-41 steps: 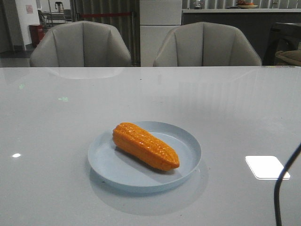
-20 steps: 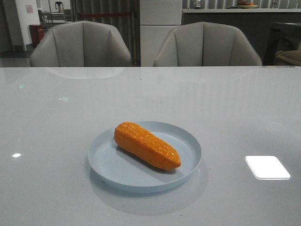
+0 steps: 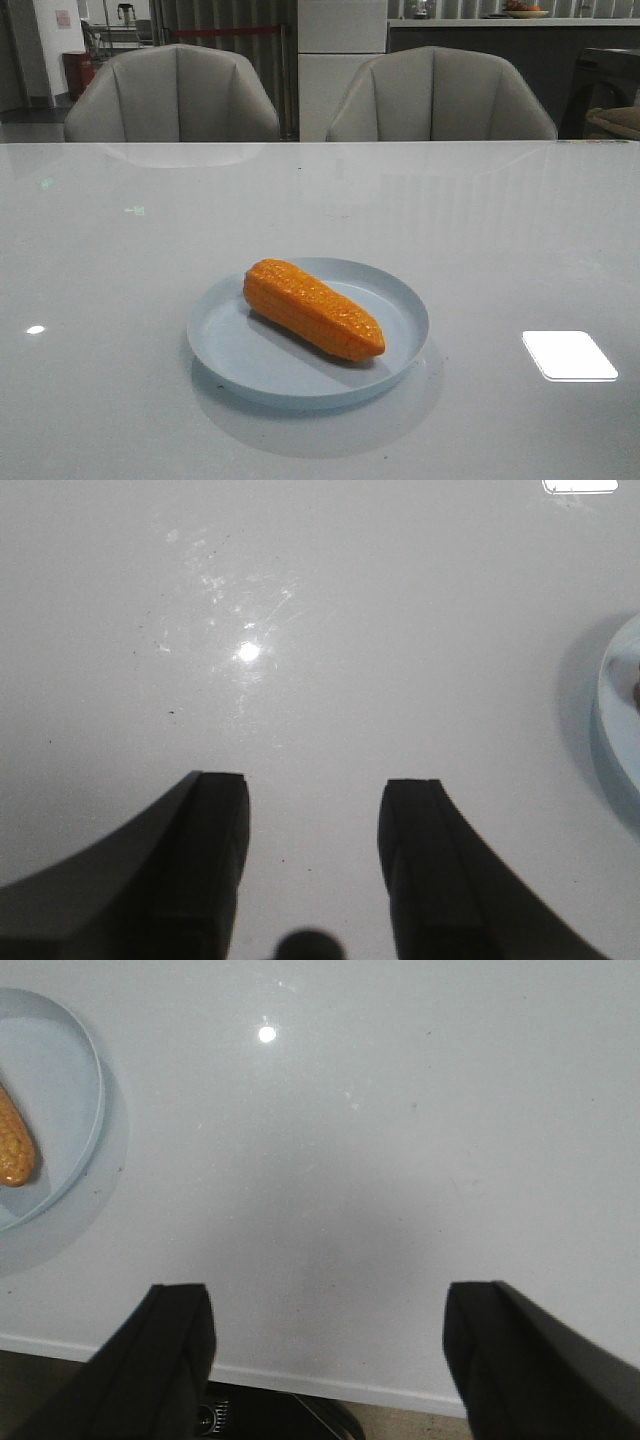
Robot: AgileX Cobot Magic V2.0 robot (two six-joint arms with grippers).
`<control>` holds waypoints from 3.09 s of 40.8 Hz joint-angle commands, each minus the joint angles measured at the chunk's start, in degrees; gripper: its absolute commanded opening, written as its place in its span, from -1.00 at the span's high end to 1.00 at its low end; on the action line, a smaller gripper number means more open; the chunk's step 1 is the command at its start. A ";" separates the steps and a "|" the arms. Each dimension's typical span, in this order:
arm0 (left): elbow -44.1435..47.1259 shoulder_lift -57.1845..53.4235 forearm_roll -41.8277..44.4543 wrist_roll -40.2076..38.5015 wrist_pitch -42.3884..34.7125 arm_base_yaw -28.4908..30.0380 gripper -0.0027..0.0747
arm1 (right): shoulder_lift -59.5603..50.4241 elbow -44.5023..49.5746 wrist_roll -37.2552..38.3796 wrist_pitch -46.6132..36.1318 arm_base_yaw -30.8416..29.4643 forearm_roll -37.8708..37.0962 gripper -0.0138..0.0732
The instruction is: Place corn on plate with both arms
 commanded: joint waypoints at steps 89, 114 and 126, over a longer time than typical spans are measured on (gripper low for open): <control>39.60 -53.41 7.20 -6.86 -34.93 -0.08 0.68 | -0.49 -1.39 0.02 -0.93 -0.47 1.60 -0.66; 39.60 -53.41 7.20 -6.86 -34.93 -0.08 0.68 | -0.49 -1.39 0.02 -0.93 -0.47 1.60 -0.66; 39.60 -53.41 7.20 -6.86 -34.93 -0.08 0.68 | -3.22 -1.33 -0.03 -0.84 -0.11 0.54 -0.65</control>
